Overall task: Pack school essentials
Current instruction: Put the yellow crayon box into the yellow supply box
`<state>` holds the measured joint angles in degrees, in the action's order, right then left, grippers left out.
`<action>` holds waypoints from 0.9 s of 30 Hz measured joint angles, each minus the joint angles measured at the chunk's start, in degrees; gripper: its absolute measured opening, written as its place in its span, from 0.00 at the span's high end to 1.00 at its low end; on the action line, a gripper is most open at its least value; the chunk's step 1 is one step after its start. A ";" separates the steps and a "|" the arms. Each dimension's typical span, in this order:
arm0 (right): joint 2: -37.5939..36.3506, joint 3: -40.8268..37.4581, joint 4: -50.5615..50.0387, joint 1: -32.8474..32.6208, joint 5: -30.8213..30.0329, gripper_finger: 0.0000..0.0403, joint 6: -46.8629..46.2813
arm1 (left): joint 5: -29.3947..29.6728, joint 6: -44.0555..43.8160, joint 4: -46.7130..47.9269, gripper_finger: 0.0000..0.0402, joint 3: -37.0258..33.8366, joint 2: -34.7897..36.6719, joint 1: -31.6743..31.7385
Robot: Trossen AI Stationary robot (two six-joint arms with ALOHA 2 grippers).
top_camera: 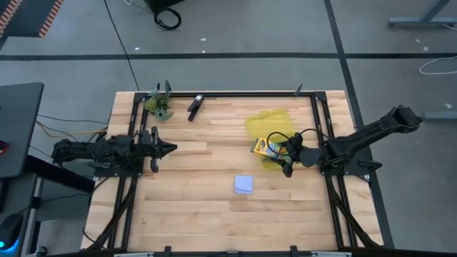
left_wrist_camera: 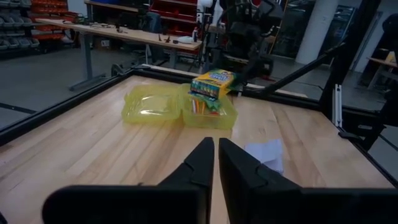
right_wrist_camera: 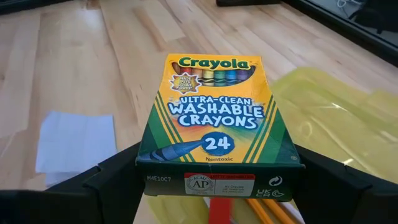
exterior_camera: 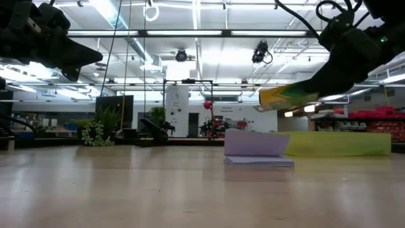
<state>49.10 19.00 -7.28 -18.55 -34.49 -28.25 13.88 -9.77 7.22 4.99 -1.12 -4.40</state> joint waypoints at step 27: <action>-7.01 0.00 -18.03 -0.04 1.59 0.13 -10.17 | 0.00 -0.01 -0.02 0.92 0.00 -0.01 -0.02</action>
<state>42.09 19.00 -25.31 -18.59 -32.90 -38.41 13.89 -9.79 7.20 4.99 -1.13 -4.43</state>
